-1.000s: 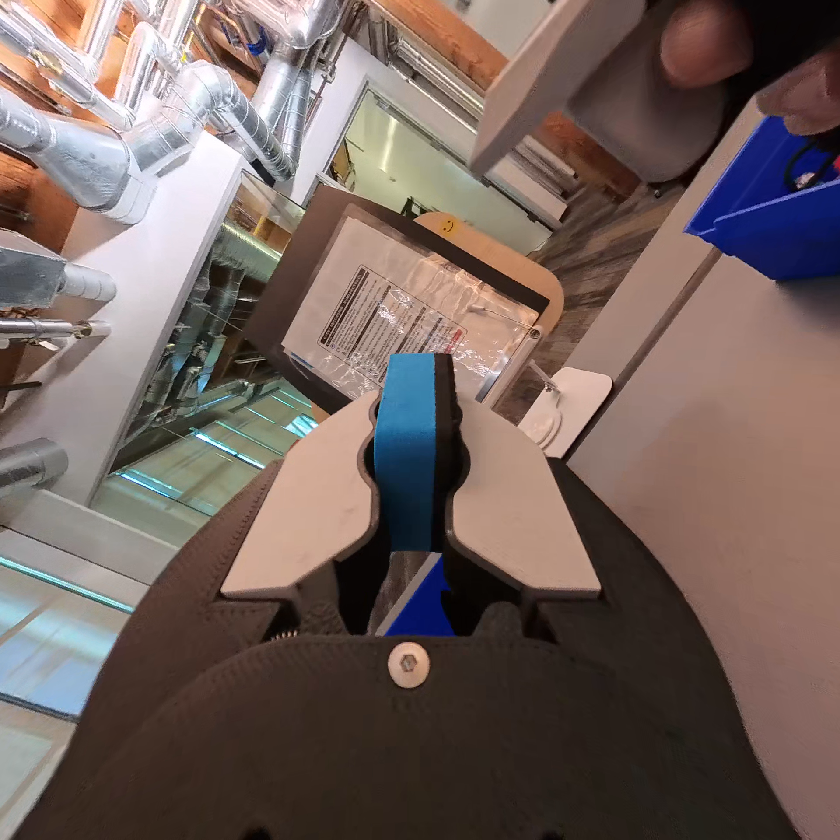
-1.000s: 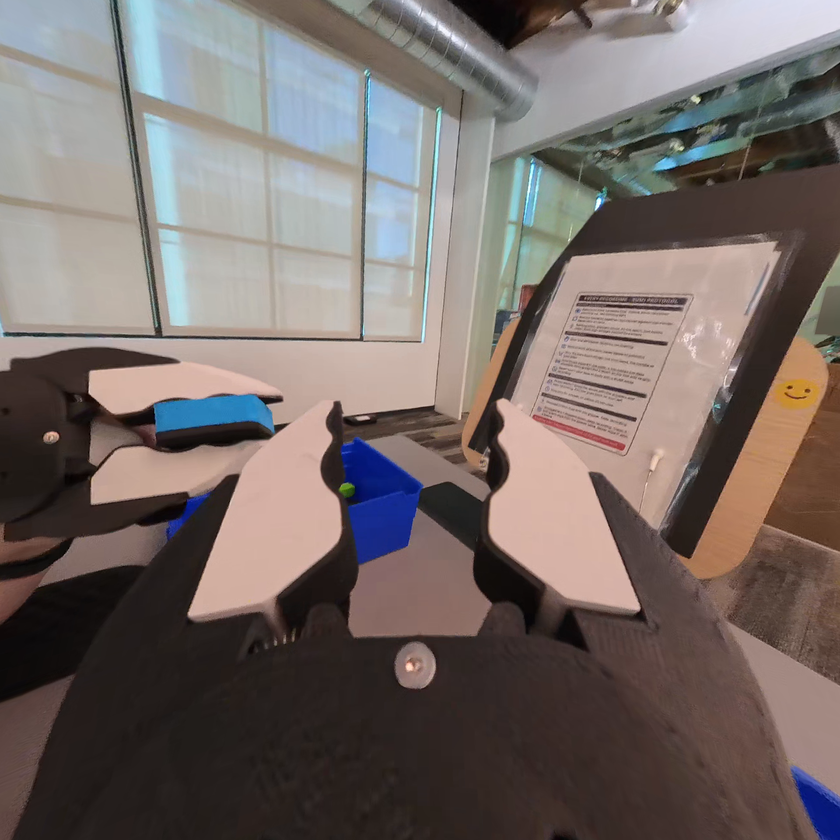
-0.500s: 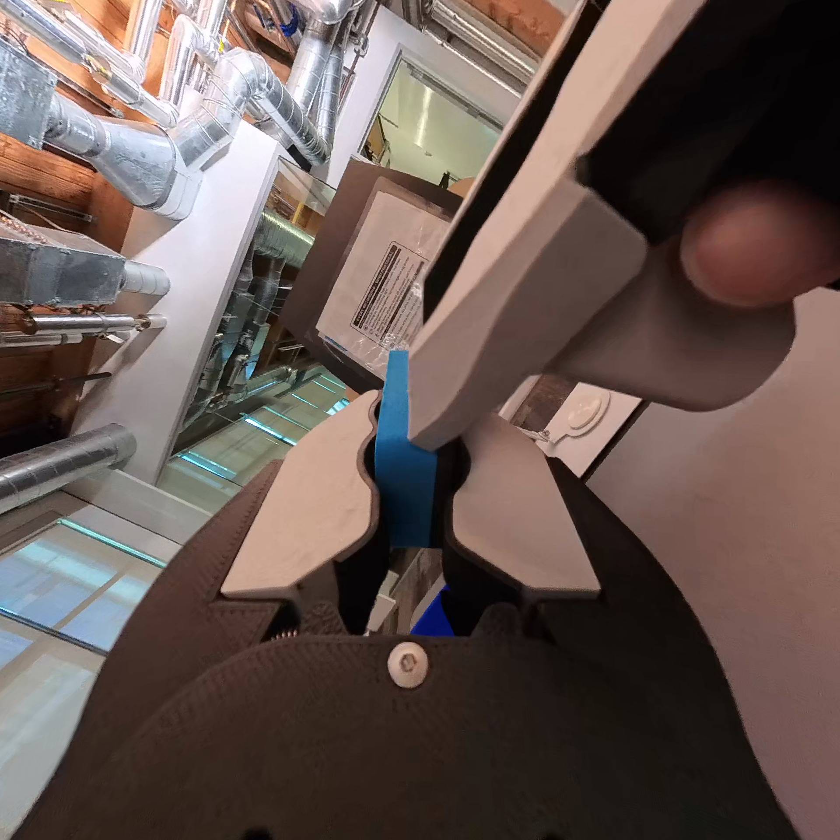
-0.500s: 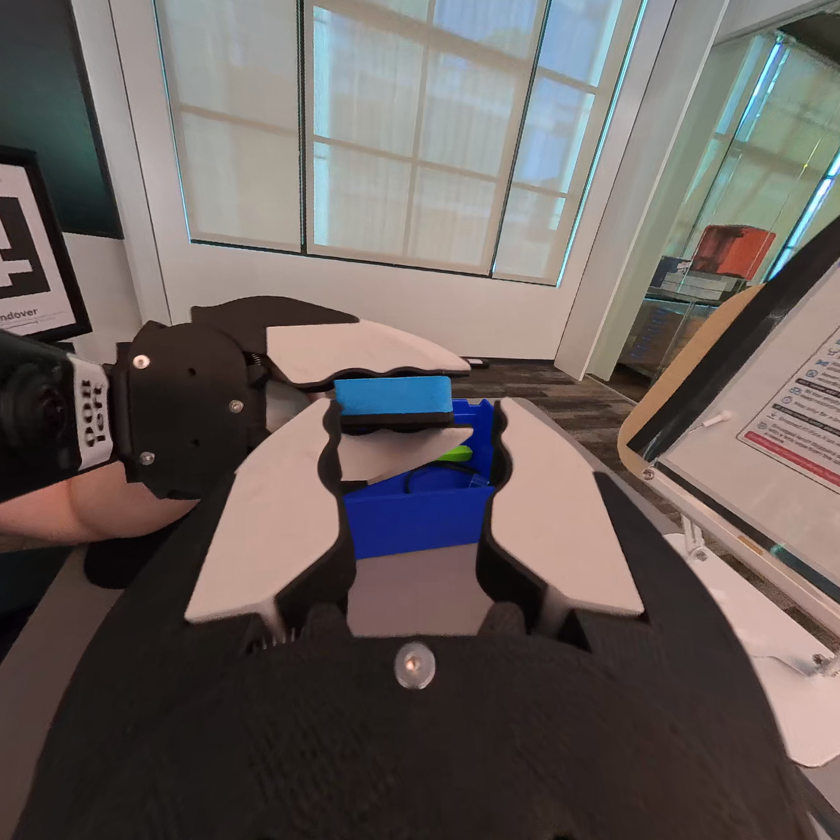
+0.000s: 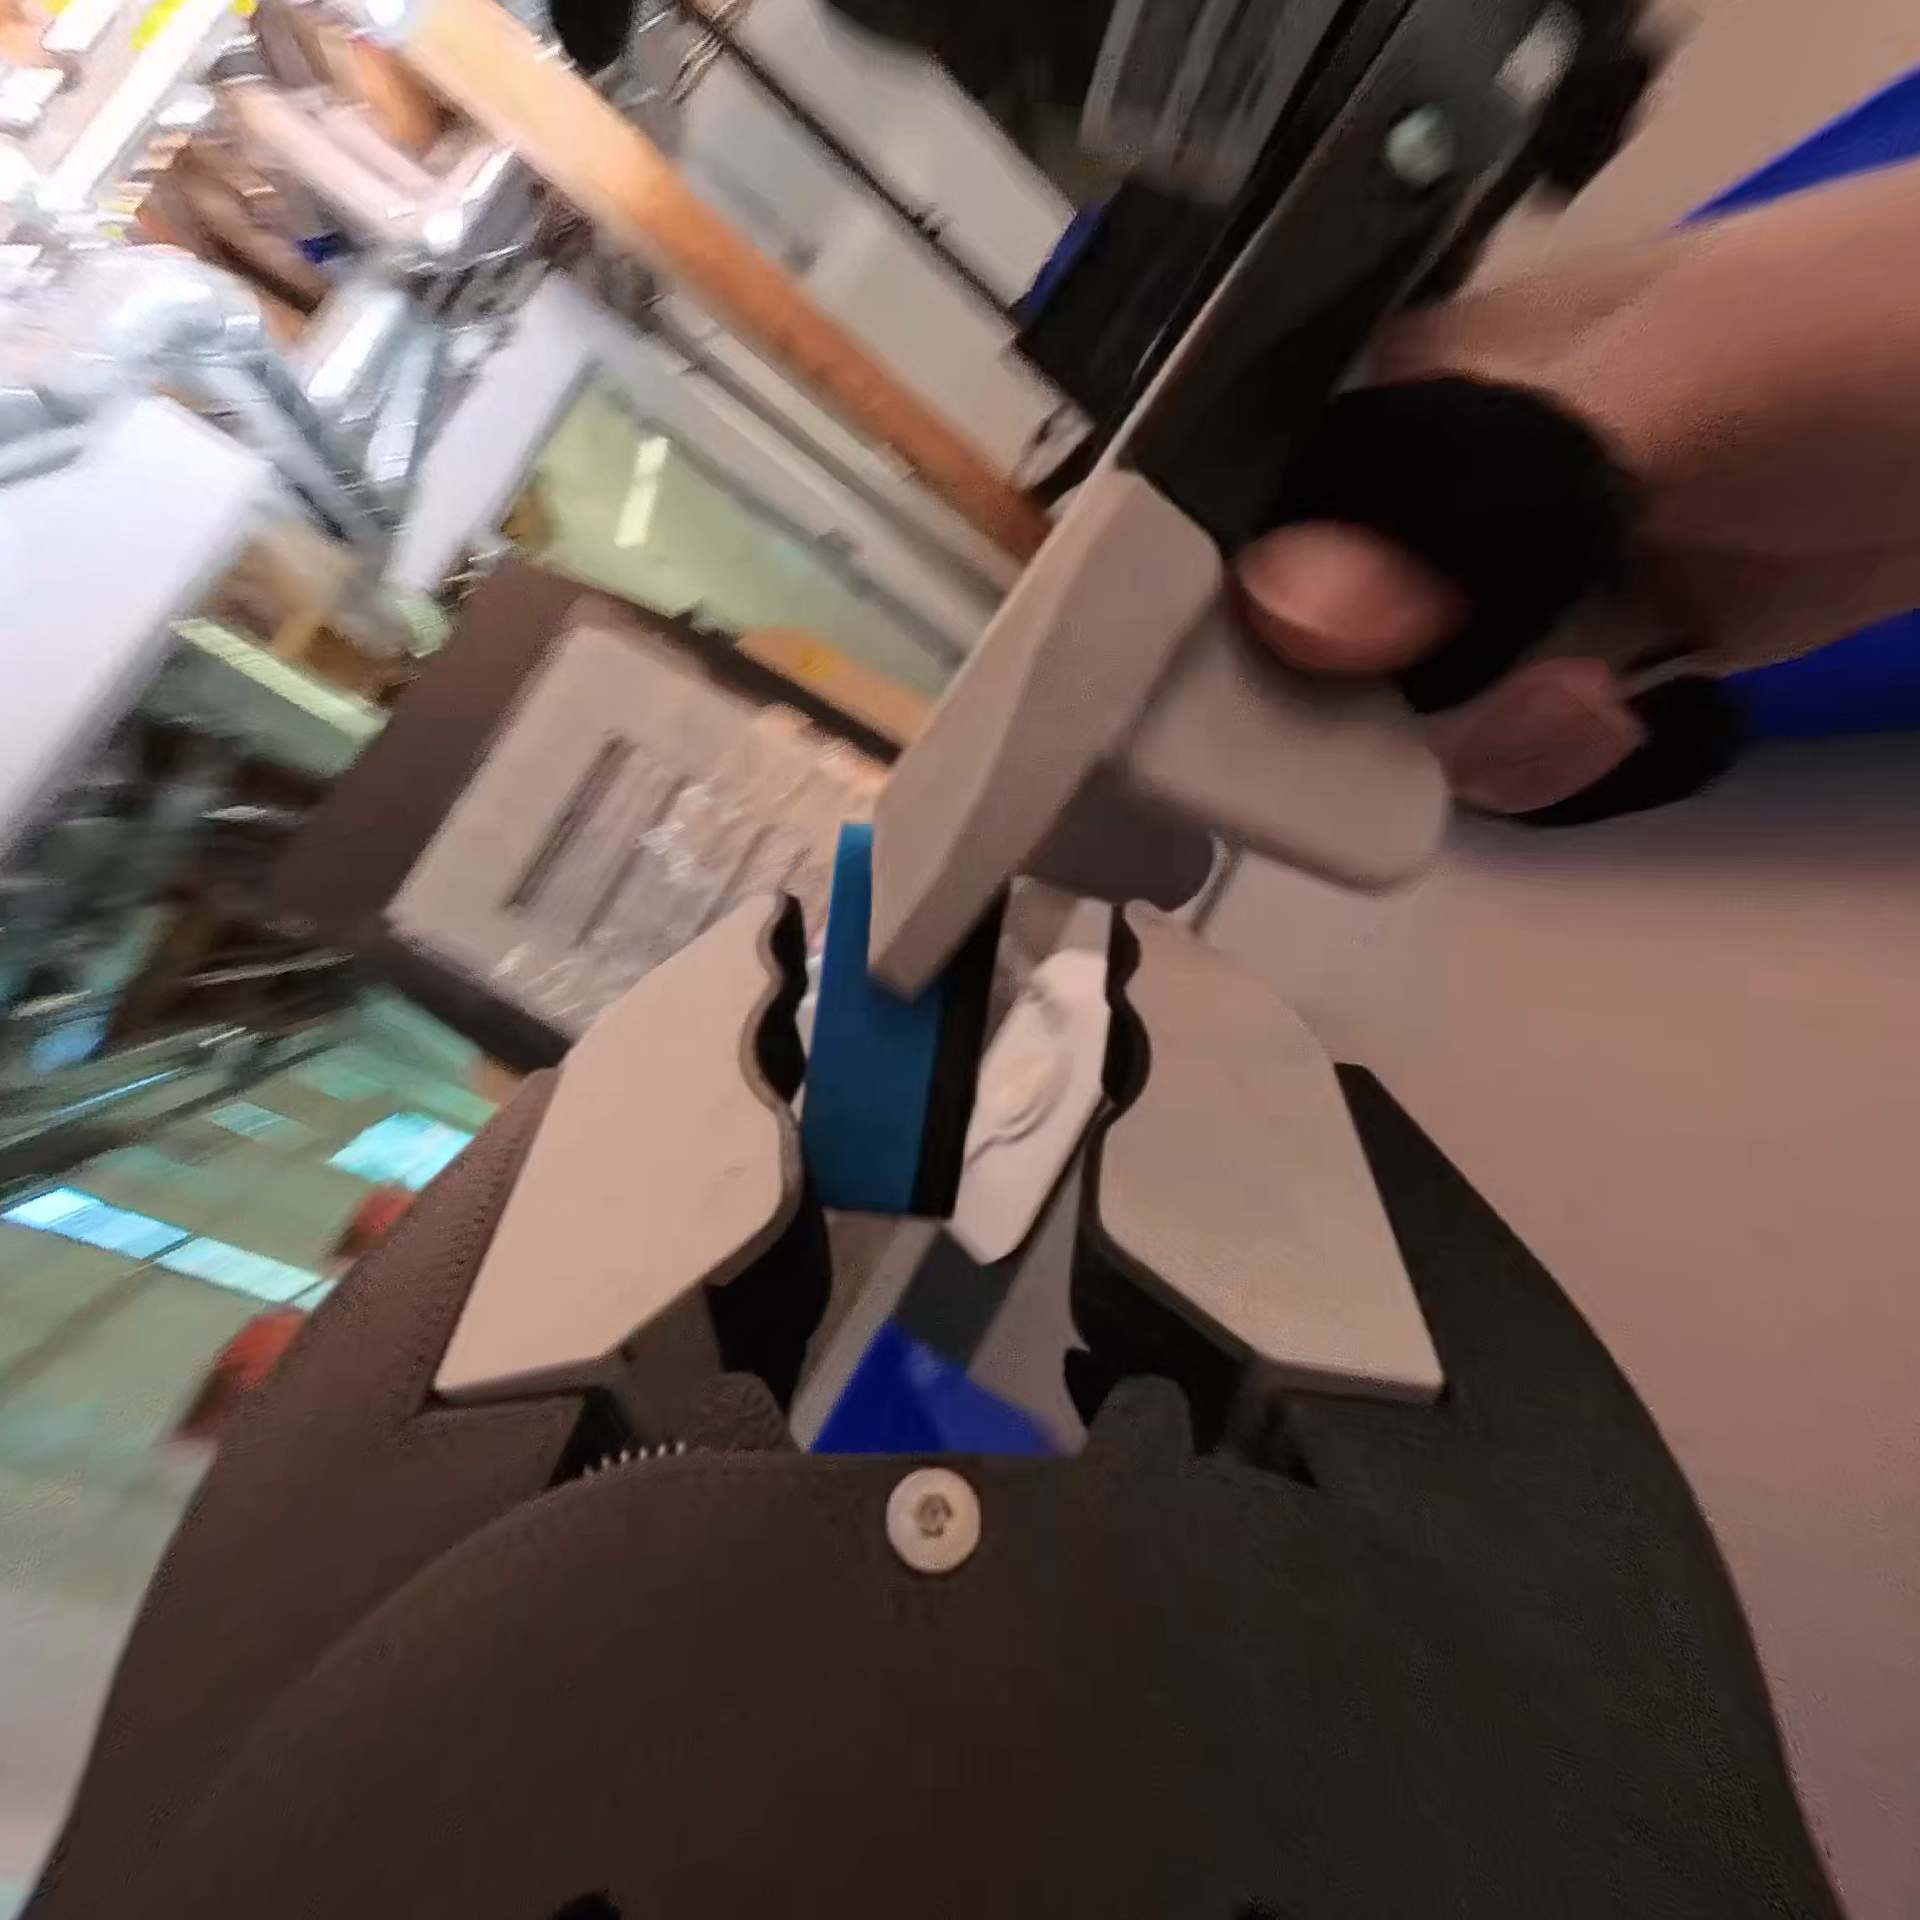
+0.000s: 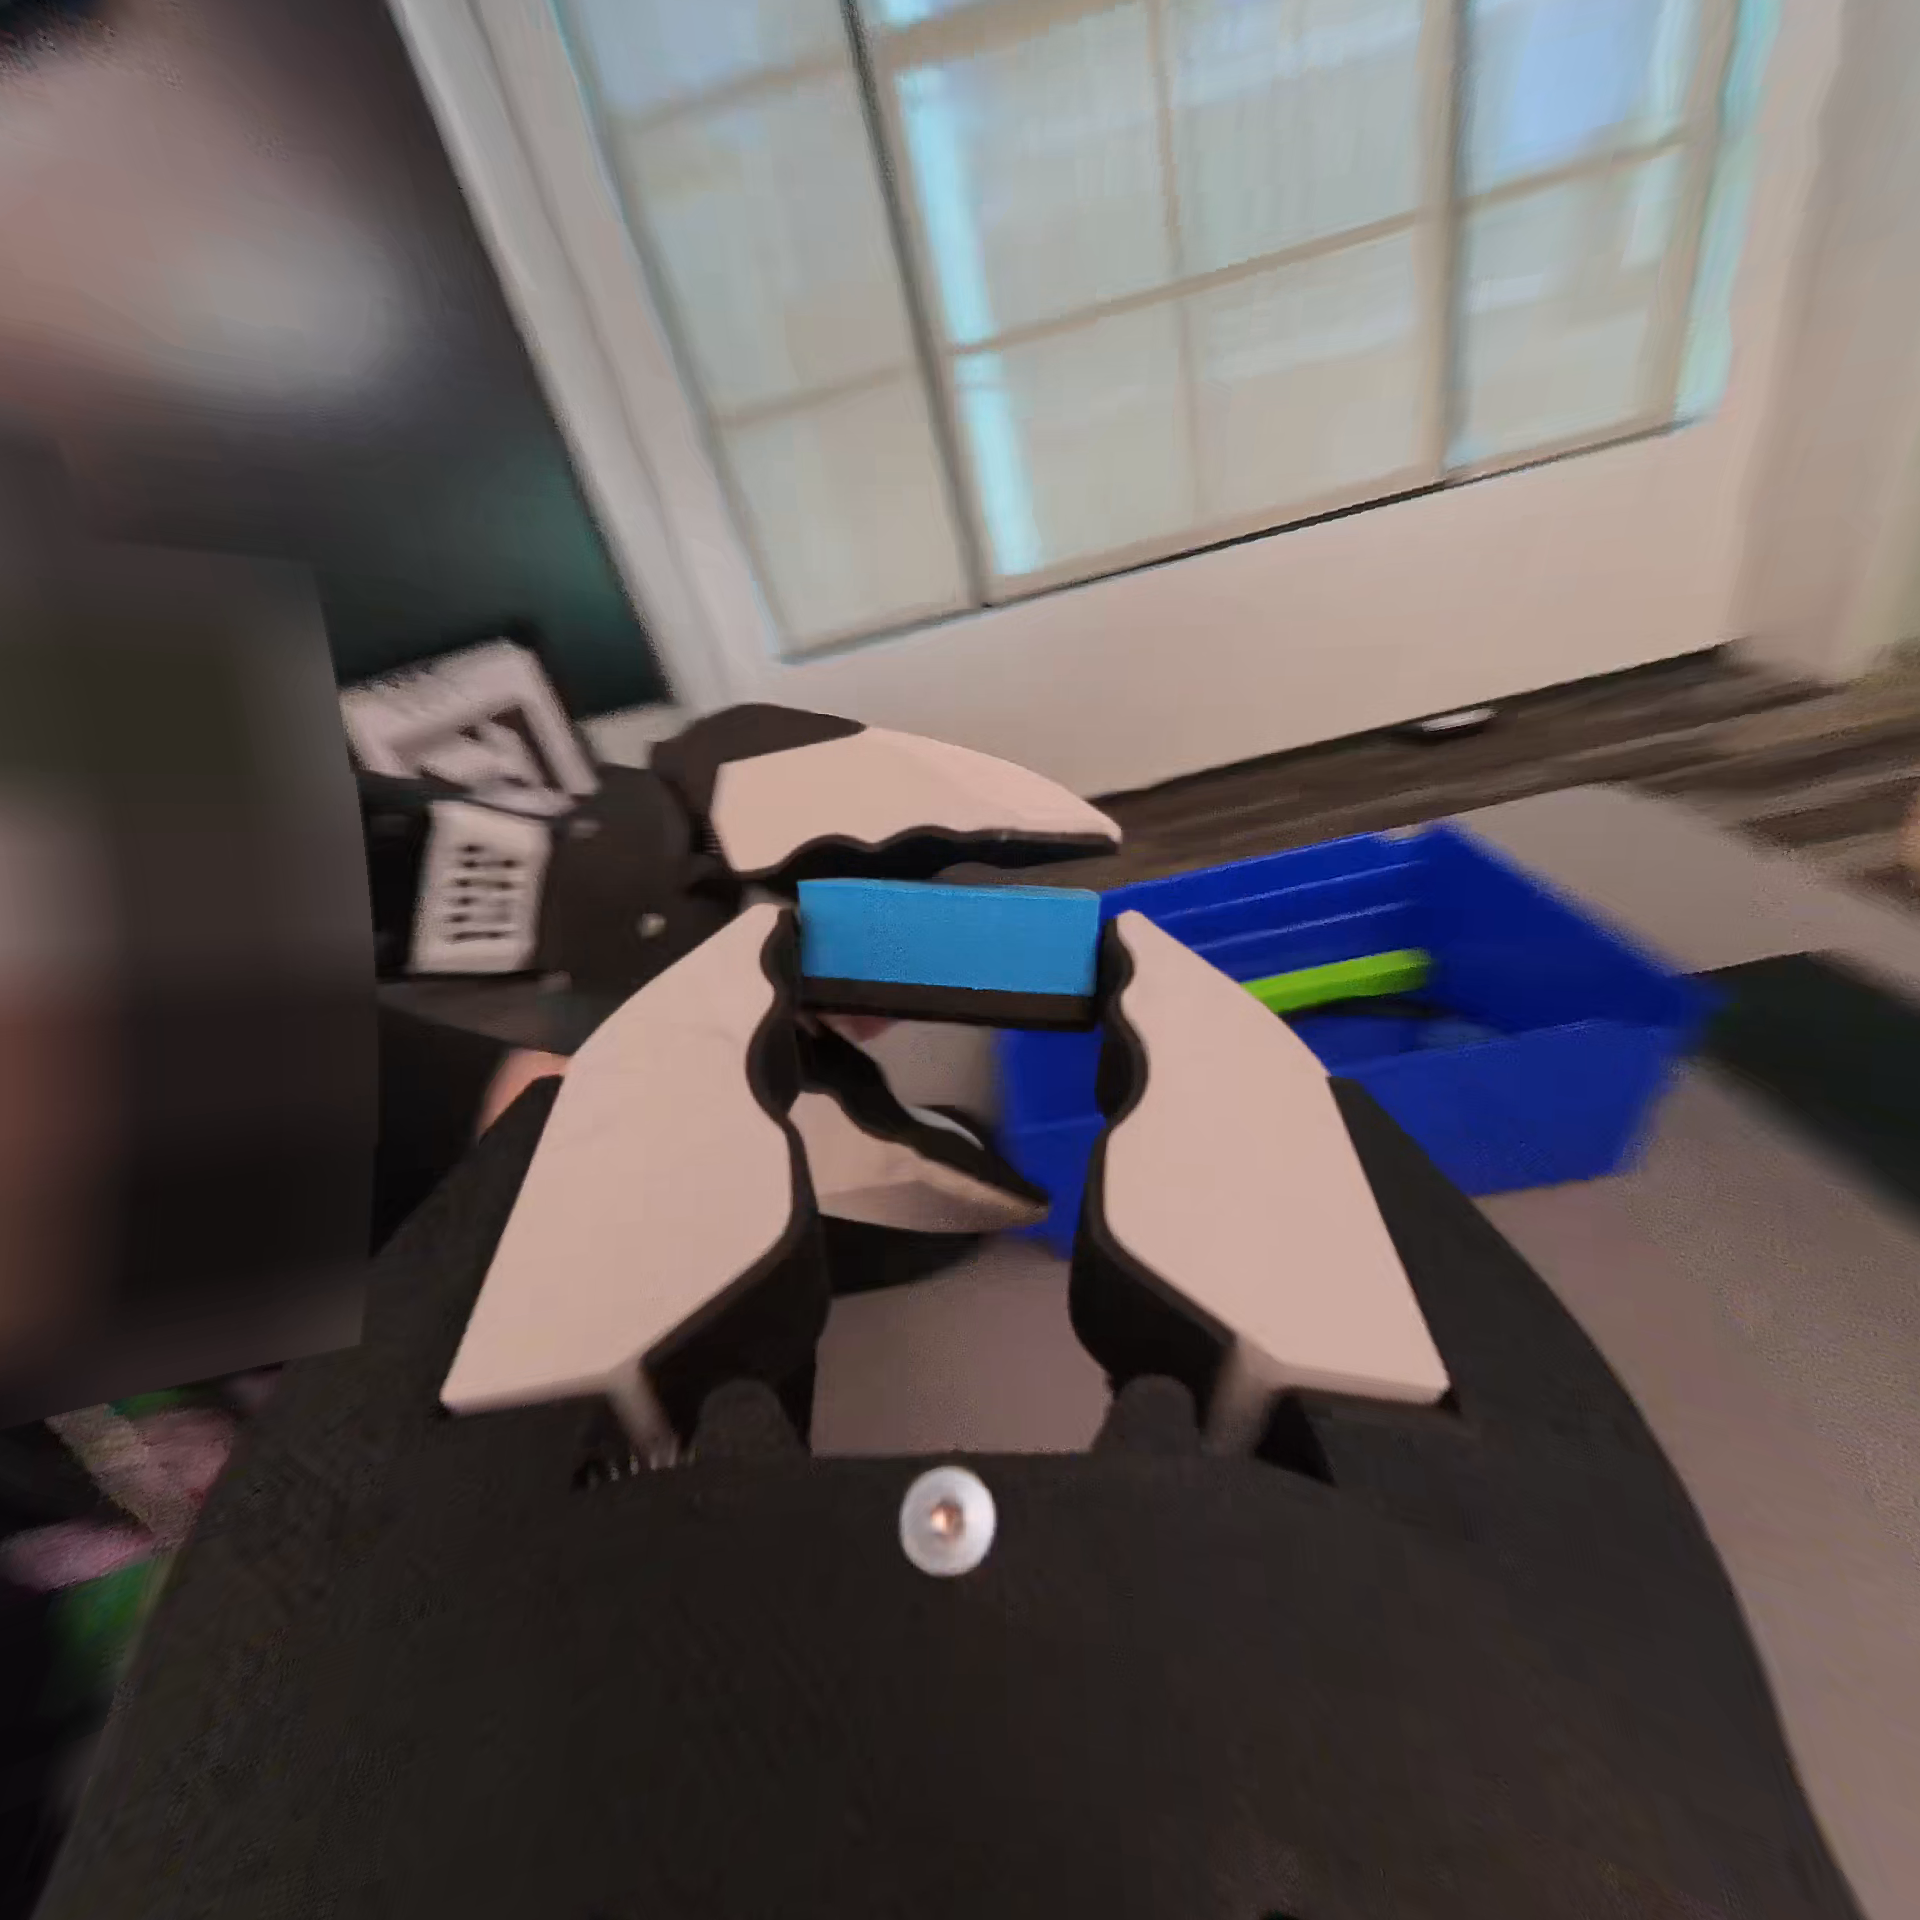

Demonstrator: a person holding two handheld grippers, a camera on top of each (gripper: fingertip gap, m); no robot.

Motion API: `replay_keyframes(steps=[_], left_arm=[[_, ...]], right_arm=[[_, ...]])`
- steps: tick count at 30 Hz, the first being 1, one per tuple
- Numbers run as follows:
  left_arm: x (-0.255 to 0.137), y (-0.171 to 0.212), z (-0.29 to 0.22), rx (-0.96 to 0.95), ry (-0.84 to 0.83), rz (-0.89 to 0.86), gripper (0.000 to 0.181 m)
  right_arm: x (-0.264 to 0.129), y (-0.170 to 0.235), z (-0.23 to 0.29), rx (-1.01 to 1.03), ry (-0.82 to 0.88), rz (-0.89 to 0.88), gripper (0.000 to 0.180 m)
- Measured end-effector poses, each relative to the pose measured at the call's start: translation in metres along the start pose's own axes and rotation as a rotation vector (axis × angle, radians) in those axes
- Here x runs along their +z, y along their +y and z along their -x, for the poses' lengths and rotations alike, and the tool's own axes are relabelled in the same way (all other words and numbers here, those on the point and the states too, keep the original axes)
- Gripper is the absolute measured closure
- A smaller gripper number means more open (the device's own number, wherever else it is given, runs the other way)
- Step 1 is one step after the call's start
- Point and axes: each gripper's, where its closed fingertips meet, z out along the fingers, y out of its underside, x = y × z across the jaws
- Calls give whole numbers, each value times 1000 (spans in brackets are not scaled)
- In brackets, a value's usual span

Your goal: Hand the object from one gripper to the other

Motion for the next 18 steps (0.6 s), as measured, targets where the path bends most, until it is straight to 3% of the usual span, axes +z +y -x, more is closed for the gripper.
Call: replay_keyframes(steps=[3, 8, 10, 14, 18], left_arm=[[-25, -15, -29, -9, 297, -131, 117], [-60, -25, -62, -34, 612, -271, 111], [-63, -26, -72, -56, 685, -280, 102], [-68, -19, -97, -3, 800, -260, 94], [-65, -17, -107, 108, 763, -276, 118]], right_arm=[[-16, 10, 20, 269, -263, 75, 125], [-28, 48, 50, 368, -469, 293, 124], [-30, 61, 66, 400, -558, 384, 124], [-22, 86, 76, 400, -570, 534, 124], [-14, 80, 70, 408, -553, 490, 124]])
